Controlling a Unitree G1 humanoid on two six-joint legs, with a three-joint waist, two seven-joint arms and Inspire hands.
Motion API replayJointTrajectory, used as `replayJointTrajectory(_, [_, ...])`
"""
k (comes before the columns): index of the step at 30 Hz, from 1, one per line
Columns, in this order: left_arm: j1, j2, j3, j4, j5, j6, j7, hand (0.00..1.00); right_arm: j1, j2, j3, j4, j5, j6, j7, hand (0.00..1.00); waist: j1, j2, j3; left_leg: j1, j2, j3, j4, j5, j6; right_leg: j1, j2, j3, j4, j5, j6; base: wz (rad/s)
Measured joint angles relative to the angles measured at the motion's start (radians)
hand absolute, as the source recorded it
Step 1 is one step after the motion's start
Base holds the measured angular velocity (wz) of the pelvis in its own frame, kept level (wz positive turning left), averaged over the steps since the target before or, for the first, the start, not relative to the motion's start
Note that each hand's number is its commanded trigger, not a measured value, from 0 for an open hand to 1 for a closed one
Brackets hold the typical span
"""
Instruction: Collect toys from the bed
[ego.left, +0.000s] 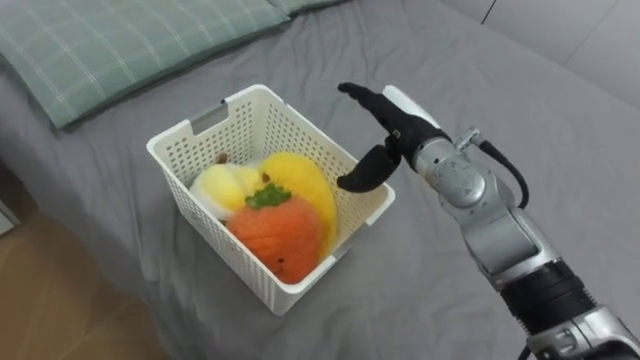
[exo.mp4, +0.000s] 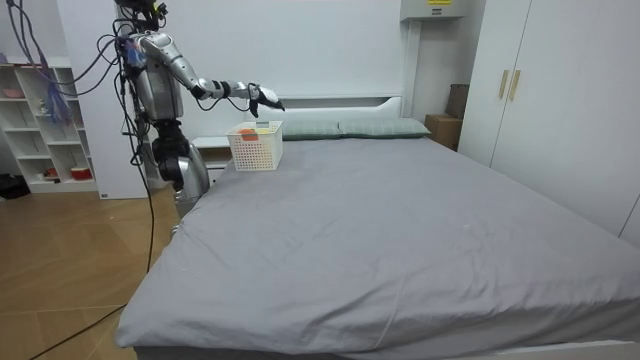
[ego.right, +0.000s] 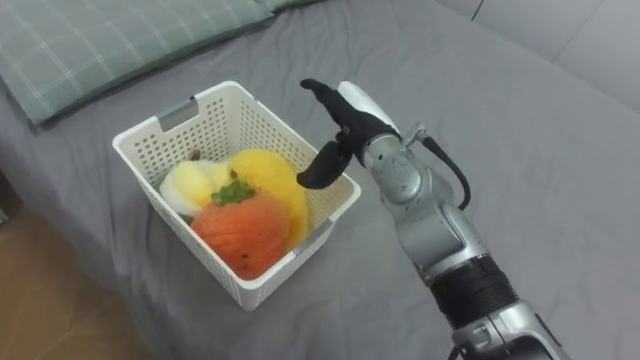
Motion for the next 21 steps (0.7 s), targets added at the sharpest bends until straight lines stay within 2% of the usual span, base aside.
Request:
replayJointTrajectory(2, [0.010,-0.001,0.000,0.010,0.000,-0.009,0.000,0.00,0.003,0.000,-0.046,0.000,0.046,-0.011,-0.032,0.00,-0.017,0.008,0.0044,0.007,0.000,0.002,0.001,-0.001,0.001,0.006,0.000,0.002,0.000,0.000,0.000,0.00])
replayJointTrajectory(4, [0.044,-0.009,-0.003,0.009,0.000,-0.023,0.001,0.00,0.046,0.000,-0.119,-0.041,0.103,-0.044,-0.079,0.00,-0.051,0.023,0.0010,0.010,0.001,0.008,0.002,-0.003,0.003,0.008,-0.001,0.008,0.000,0.000,0.000,-0.02])
replayJointTrajectory(5, [0.055,-0.012,-0.002,0.009,0.000,-0.027,0.002,0.00,0.065,0.000,-0.134,-0.065,0.109,-0.049,-0.094,0.00,-0.060,0.029,0.0010,0.013,0.001,0.014,0.003,-0.004,0.005,0.009,-0.001,0.014,0.000,0.000,0.000,-0.18])
replayJointTrajectory(6, [0.076,-0.023,-0.001,0.010,0.000,-0.029,0.004,0.00,0.113,0.000,-0.164,-0.121,0.119,-0.069,-0.118,0.00,-0.078,0.041,-0.0050,0.016,0.002,0.023,0.007,-0.005,0.007,0.008,-0.002,0.026,0.002,0.001,0.002,-0.17])
replayJointTrajectory(7, [0.084,-0.028,0.000,0.010,0.000,-0.031,0.005,0.00,0.135,0.000,-0.179,-0.146,0.123,-0.080,-0.130,0.00,-0.092,0.048,-0.0072,0.017,0.002,0.028,0.009,-0.006,0.008,0.008,-0.002,0.027,0.002,0.002,0.003,-0.18])
replayJointTrajectory(9, [0.100,-0.044,0.006,0.018,0.000,-0.054,0.006,0.00,0.218,0.001,-0.246,-0.196,0.163,-0.137,-0.171,0.00,-0.137,0.081,-0.0113,0.030,0.005,0.056,0.002,-0.007,0.010,0.010,-0.004,0.049,0.001,0.004,0.006,-0.26])
replayJointTrajectory(10, [0.103,-0.045,0.010,0.027,0.000,-0.064,0.006,0.00,0.237,0.001,-0.263,-0.196,0.178,-0.144,-0.180,0.00,-0.143,0.088,-0.0157,0.039,0.007,0.067,-0.004,-0.007,0.011,0.011,-0.003,0.056,0.001,0.004,0.006,-0.48])
replayJointTrajectory(12, [0.105,-0.046,0.038,0.076,-0.001,-0.099,0.028,0.00,0.305,0.000,-0.326,-0.195,0.261,-0.153,-0.222,0.00,-0.188,0.107,-0.0299,0.070,0.017,0.106,-0.028,-0.007,0.010,0.017,0.000,0.086,0.004,0.004,0.007,-0.55])
replayJointTrajectory(15, [0.109,-0.046,0.051,0.102,0.001,-0.131,0.060,0.00,0.344,-0.010,-0.411,-0.197,0.430,-0.159,-0.277,0.00,-0.257,0.113,-0.0332,0.089,0.030,0.152,-0.052,-0.008,0.005,0.007,0.008,0.132,0.014,0.004,0.007,-0.47])
replayJointTrajectory(16, [0.108,-0.046,0.060,0.109,0.001,-0.145,0.066,0.00,0.361,-0.018,-0.451,-0.199,0.481,-0.175,-0.301,0.00,-0.272,0.111,-0.0329,0.096,0.034,0.164,-0.054,-0.010,0.002,0.007,0.012,0.145,0.015,0.004,0.007,-0.41])
replayJointTrajectory(17, [0.108,-0.047,0.066,0.110,0.001,-0.149,0.069,0.00,0.368,-0.021,-0.471,-0.198,0.505,-0.181,-0.312,0.00,-0.282,0.110,-0.0324,0.099,0.036,0.170,-0.055,-0.011,0.002,0.007,0.013,0.151,0.016,0.004,0.007,-0.38])
replayJointTrajectory(19, [0.104,-0.047,0.076,0.116,0.000,-0.161,0.081,0.00,0.389,-0.040,-0.535,-0.198,0.572,-0.200,-0.367,0.00,-0.325,0.103,-0.0312,0.109,0.043,0.188,-0.057,-0.016,-0.002,0.006,0.020,0.173,0.017,0.005,0.006,-0.31])
replayJointTrajectory(21, [0.103,-0.046,0.077,0.103,-0.001,-0.163,0.084,0.00,0.409,-0.041,-0.575,-0.199,0.589,-0.220,-0.398,0.00,-0.360,0.094,-0.0321,0.108,0.049,0.206,-0.056,-0.019,-0.005,-0.001,0.024,0.185,0.015,0.005,0.006,-0.20])
